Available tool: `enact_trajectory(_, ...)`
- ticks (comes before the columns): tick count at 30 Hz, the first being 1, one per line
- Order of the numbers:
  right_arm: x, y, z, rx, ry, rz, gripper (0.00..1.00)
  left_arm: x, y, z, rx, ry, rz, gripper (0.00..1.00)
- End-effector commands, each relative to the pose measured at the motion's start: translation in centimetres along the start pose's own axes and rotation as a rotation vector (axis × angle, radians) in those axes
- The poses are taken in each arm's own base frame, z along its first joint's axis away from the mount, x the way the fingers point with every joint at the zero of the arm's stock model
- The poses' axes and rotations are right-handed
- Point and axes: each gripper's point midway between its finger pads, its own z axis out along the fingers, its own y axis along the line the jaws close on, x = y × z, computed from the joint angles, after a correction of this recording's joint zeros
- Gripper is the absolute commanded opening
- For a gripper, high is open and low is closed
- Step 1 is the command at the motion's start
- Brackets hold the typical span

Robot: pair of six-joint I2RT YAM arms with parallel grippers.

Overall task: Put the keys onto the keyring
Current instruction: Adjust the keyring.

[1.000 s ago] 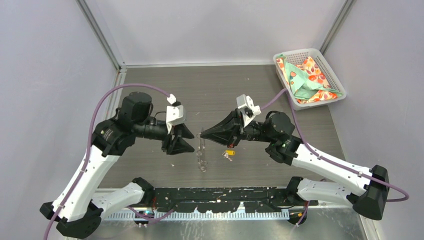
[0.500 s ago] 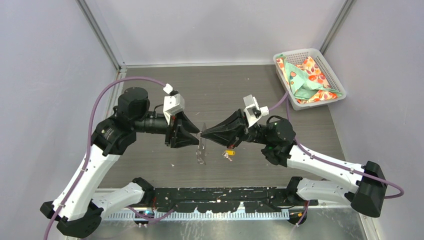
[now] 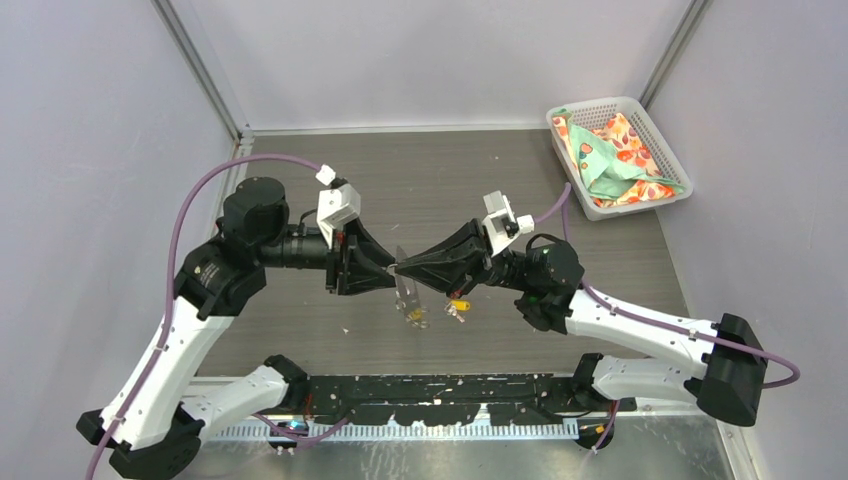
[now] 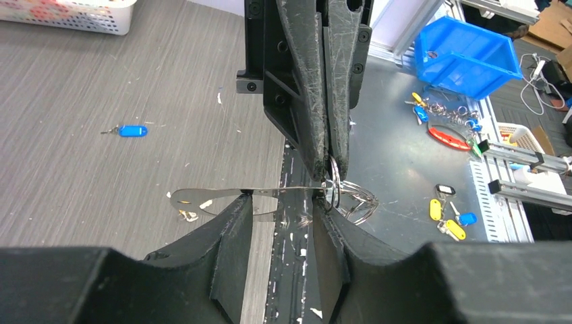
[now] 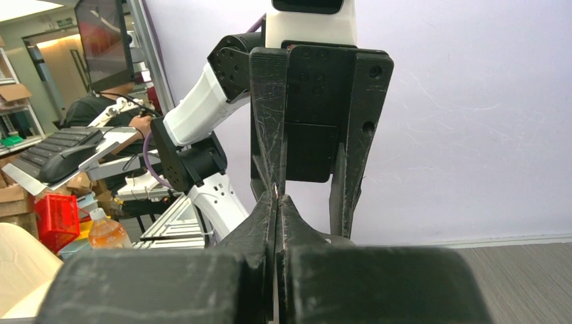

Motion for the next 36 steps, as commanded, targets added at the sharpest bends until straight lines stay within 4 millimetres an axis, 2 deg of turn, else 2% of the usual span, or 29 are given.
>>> enact_trajectory(1,-0.3,0.5,0.3,-0.001,-0.002,-0.025,0.01,-2.6,-0.5,-0.5,-0.016,-0.076,0.074,0.41)
enact_trajectory(8,0.2,0.6,0.4,0.001,0.021,-0.027,0.01,-3.1,-0.4,-0.7,-0.033,-0.096,0.078,0.48)
enact_trajectory(17,0.3,0.7,0.2,-0.001,0.024,-0.03,0.01,-2.6,-1.2,-1.2,-0.022,-0.082,0.117,0.61)
enact_trajectory(23,0.2,1.0,0.3,-0.011,0.025,-0.027,0.01,-2.4,-1.1,-1.6,-0.036,-0.078,0.172,0.61)
enact_trajectory(25,0.2,1.0,0.4,-0.013,0.023,-0.025,0.01,-2.4,-1.2,-1.5,-0.029,-0.079,0.174,0.55)
enact_trajectory(29,0.1,1.1,0.4,-0.022,0.011,-0.015,0.01,-2.0,-1.1,-1.3,-0.017,-0.068,0.164,0.3)
enact_trajectory(34,0.1,1.2,0.5,-0.017,0.016,-0.005,0.01,-1.2,-0.6,-1.0,-0.021,-0.033,0.145,0.04)
enact_trajectory(36,0.7,1.0,0.4,0.001,0.072,0.01,0.14,-0.8,0.2,-1.1,-0.057,-0.006,0.135,0.0)
